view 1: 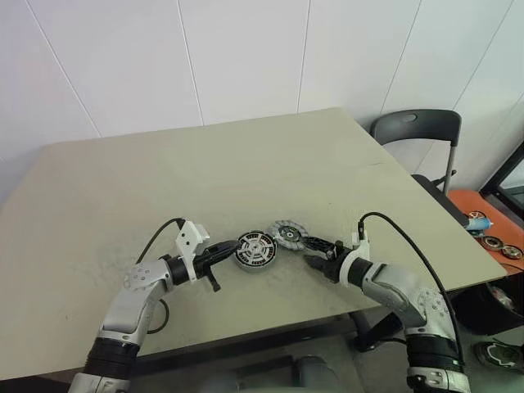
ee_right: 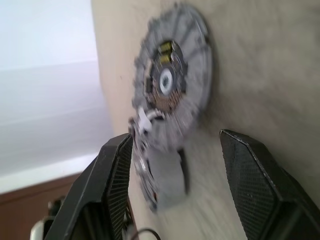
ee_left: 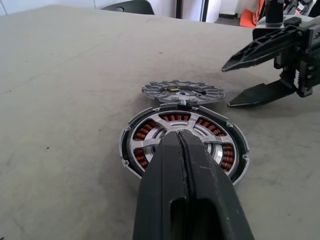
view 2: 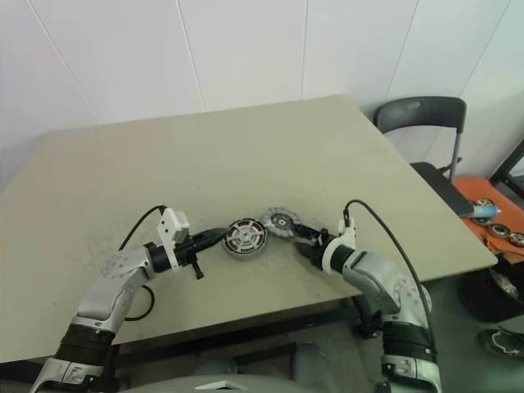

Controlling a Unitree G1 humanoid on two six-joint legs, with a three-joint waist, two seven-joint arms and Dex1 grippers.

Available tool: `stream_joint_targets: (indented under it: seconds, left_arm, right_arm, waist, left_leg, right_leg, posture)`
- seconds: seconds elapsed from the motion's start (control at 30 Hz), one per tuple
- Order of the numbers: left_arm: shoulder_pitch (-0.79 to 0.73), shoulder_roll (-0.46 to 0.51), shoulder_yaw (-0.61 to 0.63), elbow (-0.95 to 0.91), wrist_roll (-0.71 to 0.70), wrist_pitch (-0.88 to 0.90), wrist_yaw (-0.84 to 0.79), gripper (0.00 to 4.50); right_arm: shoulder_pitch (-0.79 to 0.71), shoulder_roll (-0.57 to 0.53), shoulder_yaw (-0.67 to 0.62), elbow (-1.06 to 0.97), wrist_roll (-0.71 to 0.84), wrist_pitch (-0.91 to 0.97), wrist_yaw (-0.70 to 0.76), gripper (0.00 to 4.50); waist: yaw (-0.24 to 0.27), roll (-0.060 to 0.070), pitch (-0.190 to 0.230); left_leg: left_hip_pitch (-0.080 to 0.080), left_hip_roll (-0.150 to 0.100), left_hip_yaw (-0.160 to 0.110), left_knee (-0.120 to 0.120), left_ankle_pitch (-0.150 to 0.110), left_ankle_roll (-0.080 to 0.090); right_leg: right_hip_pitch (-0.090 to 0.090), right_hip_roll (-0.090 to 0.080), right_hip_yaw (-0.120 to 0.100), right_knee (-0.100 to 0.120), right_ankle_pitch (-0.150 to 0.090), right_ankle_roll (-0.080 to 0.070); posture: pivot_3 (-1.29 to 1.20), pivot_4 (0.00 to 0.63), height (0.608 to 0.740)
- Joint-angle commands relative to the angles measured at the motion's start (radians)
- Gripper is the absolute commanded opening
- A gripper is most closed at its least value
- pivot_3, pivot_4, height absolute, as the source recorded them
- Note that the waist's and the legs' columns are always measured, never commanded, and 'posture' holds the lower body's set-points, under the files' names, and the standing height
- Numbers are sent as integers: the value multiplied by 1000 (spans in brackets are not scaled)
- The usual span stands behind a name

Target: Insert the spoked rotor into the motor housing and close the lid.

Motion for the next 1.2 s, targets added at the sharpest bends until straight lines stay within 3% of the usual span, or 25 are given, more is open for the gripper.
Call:
stream_joint_targets:
  seconds: [0.03, 0.23, 0.27, 0.33, 0.57, 0.7, 0.87, 1.2]
  left_arm:
    - [-16, 7, 8, -37, -9, -14, -6, 0]
    - [-21, 16, 18, -42, -11, -9, -2, 0]
    - [-24, 19, 22, -40, -12, -9, -3, 0]
    - [-29, 23, 27, -37, -13, -10, -2, 0]
    - [-31, 32, 33, -37, -17, -9, 0, 0]
    - [-32, 36, 36, -36, -19, -6, 0, 0]
    - [-30, 39, 38, -35, -23, -7, -1, 0]
    - [-33, 40, 42, -27, -25, -5, -1, 0]
  right_arm:
    - [-41, 27, 14, 9, -34, -25, 34, 2875]
    - [-101, 49, 5, 88, -134, -51, 101, 2875]
    - [-112, 54, 2, 99, -149, -54, 111, 2699]
    - [-124, 62, -3, 110, -169, -51, 129, 2296]
    - [-141, 57, -12, 100, -258, -36, 211, 31]
    - [-151, 36, 1, 80, -342, -16, 270, 31]
    - [-161, -37, 88, 8, -559, 0, 425, 31]
    - [-164, -176, 371, -243, -1062, -129, 748, 31]
  waist:
    - [1, 0, 0]
    - [1, 0, 0]
    - [0, 0, 0]
    - [1, 0, 0]
    - [0, 0, 0]
    - [0, 0, 0]
    - [2, 0, 0]
    - [2, 0, 0]
  left_leg:
    - [0, 0, 0, 0, 0, 0]
    - [1, 1, 0, 0, 0, 0]
    - [1, 1, 0, 0, 0, 0]
    - [1, 1, 1, 0, 0, 0]
    - [1, 1, 1, 0, 0, 1]
    - [1, 1, 1, 1, 0, 1]
    - [1, 1, 1, 1, 0, 1]
    - [1, 1, 1, 0, -1, 1]
  right_leg:
    - [0, 0, 0, 0, 0, 0]
    - [-1, 0, 0, -1, 0, 0]
    - [-1, 0, 0, -1, 0, 0]
    - [-1, 1, 1, 0, 0, 0]
    - [-1, 1, 1, -1, 0, -1]
    - [-1, 1, 1, 0, 1, -1]
    - [-1, 1, 1, 0, 1, -1]
    - [-2, 1, 1, -1, 1, -1]
  posture:
    - [0, 0, 740]
    - [0, 0, 740]
    - [0, 0, 740]
    - [0, 0, 740]
    - [0, 0, 740]
    - [0, 0, 740]
    - [0, 0, 740]
    - [0, 0, 740]
